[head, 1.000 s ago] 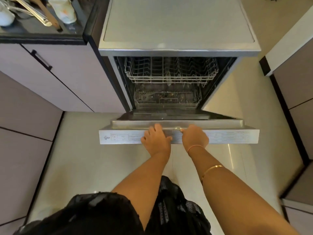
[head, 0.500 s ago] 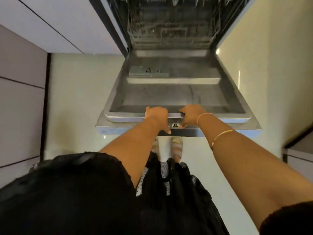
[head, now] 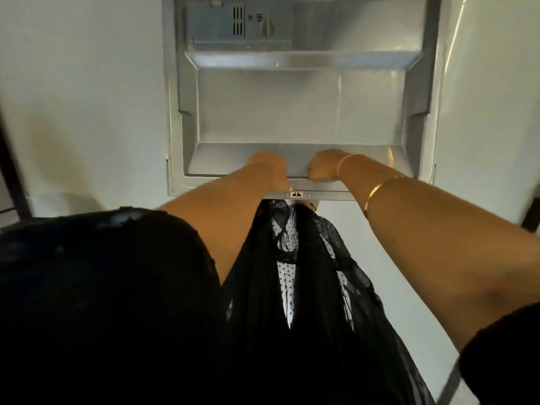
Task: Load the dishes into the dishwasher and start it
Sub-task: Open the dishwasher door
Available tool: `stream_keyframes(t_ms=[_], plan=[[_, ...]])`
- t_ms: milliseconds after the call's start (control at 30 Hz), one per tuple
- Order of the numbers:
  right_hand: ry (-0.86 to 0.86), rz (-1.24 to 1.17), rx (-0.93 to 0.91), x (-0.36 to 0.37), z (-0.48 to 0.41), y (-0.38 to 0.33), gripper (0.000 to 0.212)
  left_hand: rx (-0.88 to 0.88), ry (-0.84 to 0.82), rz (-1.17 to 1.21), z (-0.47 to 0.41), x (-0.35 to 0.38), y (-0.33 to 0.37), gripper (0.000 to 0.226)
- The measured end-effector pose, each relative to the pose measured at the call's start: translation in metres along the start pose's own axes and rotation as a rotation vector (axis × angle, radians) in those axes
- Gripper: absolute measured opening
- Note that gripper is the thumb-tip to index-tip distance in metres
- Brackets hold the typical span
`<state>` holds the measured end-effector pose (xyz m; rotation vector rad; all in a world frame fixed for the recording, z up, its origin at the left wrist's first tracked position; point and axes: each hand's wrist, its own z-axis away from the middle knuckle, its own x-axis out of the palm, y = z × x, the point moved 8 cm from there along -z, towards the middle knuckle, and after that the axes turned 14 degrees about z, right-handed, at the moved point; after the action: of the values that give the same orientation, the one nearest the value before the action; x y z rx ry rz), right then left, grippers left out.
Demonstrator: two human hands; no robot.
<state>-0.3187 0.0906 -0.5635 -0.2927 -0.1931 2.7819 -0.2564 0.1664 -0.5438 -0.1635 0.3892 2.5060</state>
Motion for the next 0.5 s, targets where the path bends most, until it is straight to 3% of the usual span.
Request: stream_keyframes(t_ms=[133, 300, 433, 500], plan=[[-0.043, 0.035, 0.013, 0.026, -0.047, -0.003, 0.038, -0.035, -0.041, -0.032, -0.044, 0.034, -0.016, 0.029], [-0.049, 0.031, 0.099, 0.051, -0.088, -0.001, 0.065, -0.007, -0.047, -0.053, -0.081, 0.058, -0.025, 0.050], [-0.066, 0.100, 0.160, 0.055, -0.095, -0.008, 0.077, -0.033, -0.024, -0.072, -0.096, 0.048, -0.020, 0.017], [-0.122, 0.109, 0.167, 0.060, -0.095, -0.016, 0.079, -0.035, -0.084, -0.104, -0.094, 0.041, -0.012, 0.015]])
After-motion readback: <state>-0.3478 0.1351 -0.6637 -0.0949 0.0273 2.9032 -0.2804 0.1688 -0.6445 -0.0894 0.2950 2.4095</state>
